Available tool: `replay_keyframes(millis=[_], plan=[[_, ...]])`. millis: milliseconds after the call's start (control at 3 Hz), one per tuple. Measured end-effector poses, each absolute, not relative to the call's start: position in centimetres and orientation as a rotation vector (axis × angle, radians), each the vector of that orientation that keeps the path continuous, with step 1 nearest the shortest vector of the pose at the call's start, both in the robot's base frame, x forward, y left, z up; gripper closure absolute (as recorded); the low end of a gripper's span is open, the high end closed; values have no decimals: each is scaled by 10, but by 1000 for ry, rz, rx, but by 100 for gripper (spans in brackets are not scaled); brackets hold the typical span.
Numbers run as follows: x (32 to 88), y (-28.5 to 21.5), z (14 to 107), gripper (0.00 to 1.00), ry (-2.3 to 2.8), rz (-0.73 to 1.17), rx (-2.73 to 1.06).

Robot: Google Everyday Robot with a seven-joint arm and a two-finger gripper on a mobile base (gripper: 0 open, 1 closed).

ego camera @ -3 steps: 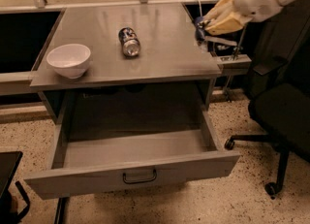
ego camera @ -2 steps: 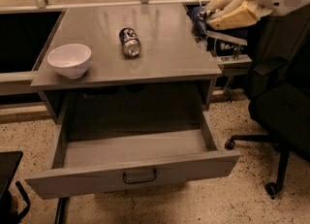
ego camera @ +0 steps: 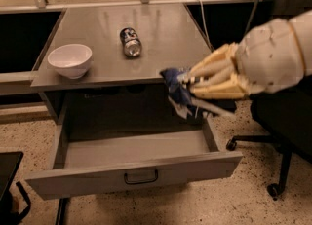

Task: Place blue chip bag into top drawer

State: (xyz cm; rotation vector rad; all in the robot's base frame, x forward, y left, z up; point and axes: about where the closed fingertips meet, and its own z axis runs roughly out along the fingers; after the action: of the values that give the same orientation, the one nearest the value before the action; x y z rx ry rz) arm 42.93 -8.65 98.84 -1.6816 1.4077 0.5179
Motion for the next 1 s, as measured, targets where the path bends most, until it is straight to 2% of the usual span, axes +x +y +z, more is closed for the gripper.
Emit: replay_keyframes(millis=[333, 1000], plan=[[450, -92, 898, 100, 1506, 637, -1628], [580, -86, 786, 100, 1660, 581, -1582]])
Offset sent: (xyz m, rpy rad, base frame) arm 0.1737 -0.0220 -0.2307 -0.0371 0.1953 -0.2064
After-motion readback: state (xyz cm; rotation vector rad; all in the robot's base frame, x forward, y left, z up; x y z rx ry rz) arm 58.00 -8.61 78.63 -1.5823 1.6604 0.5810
